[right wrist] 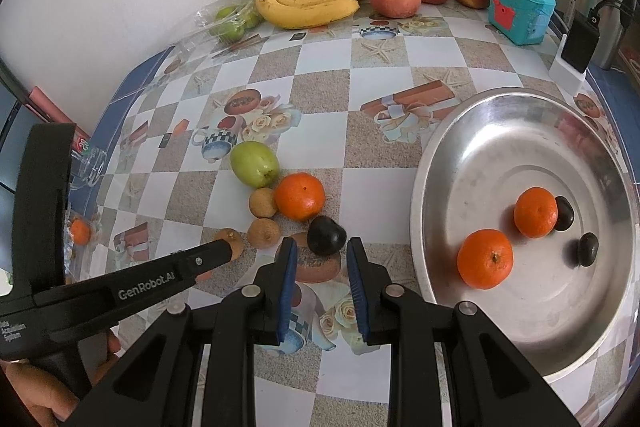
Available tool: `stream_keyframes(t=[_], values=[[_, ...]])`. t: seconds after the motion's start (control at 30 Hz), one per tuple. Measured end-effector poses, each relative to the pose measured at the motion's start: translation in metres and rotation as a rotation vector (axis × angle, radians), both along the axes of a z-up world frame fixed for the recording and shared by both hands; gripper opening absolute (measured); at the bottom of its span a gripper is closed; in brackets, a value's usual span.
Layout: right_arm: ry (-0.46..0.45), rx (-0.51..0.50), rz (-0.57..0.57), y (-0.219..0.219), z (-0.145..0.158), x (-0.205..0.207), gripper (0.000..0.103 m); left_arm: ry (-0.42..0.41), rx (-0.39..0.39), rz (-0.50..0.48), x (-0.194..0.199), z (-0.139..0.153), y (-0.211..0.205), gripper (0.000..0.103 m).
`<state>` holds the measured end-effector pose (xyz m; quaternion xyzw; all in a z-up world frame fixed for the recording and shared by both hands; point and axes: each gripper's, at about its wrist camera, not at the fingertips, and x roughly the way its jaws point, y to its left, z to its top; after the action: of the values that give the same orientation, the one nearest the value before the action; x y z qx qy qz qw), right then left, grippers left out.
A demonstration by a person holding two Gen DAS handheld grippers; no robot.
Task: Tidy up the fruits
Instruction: 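Lift the brown fruit with the left tool while the right tool holds the dark fruit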
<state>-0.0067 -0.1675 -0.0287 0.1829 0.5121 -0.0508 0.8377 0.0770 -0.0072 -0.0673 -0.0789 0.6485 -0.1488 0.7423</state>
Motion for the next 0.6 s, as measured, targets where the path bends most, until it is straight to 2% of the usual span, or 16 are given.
stream_keyframes(t=[0.43, 0.6], values=[[0.002, 0.033, -0.013, -0.005, -0.008, 0.003, 0.026, -0.049, -0.025, -0.010, 0.005, -0.002, -0.005, 0.026], [-0.001, 0.017, -0.004, -0.006, -0.011, 0.008, 0.038, -0.061, -0.020, 0.035, 0.007, 0.003, 0.004, 0.026]])
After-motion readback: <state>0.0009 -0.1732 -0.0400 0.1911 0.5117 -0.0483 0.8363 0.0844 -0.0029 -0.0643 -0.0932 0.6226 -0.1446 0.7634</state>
